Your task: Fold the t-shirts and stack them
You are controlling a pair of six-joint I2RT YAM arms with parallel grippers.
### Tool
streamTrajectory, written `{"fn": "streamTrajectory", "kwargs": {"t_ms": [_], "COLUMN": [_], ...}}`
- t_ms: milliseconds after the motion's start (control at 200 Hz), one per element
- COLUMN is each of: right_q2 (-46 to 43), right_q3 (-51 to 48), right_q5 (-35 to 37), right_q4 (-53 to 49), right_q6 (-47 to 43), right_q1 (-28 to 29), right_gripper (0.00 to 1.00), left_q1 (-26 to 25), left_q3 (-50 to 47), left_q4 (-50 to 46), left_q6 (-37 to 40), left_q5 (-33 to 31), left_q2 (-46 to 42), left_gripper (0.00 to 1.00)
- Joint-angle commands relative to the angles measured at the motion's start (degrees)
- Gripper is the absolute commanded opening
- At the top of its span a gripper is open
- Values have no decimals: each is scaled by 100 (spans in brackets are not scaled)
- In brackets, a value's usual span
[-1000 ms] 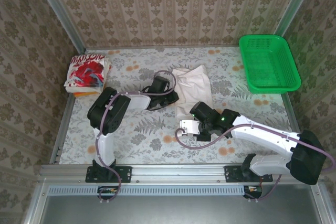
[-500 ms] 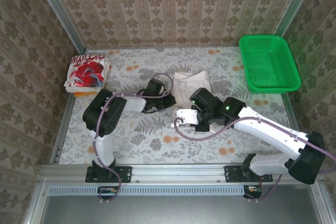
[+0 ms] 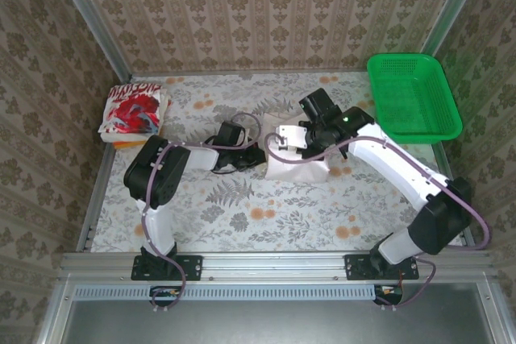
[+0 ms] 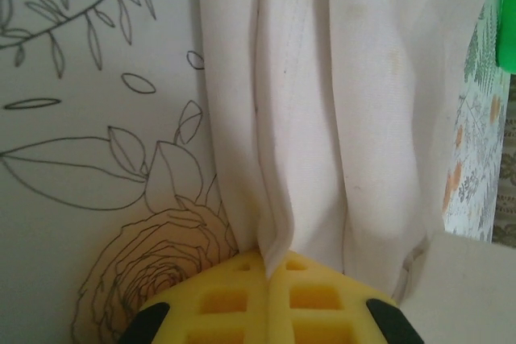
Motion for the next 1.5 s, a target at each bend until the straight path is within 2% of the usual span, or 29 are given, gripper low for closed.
{"fn": "streamTrajectory", "kwargs": {"t_ms": [0, 290, 585, 1150, 1495], "right_q2": [359, 1348, 2365, 3724, 4365], "right_q3": [458, 1396, 2236, 2783, 3030], "right_q5": [-235, -499, -311, -255, 236], "right_q4": [202, 379, 482, 1144, 1546], "right_q6": [-404, -624, -670, -446, -324], "right_q1": [-216, -583, -709, -912, -982], "right_gripper": [0, 0, 0, 0, 0], "left_q1": [171, 304, 362, 394, 396], "left_q3": [-84, 137, 210, 184, 129], "left_q4": [-982, -1106, -1168, -1198, -1193], "left_q6": [272, 391, 441, 478, 480], "left_q5": [-28, 222, 296, 293, 291], "left_q2": [271, 592, 725, 714, 690], "left_gripper": [0, 0, 0, 0, 0]}}
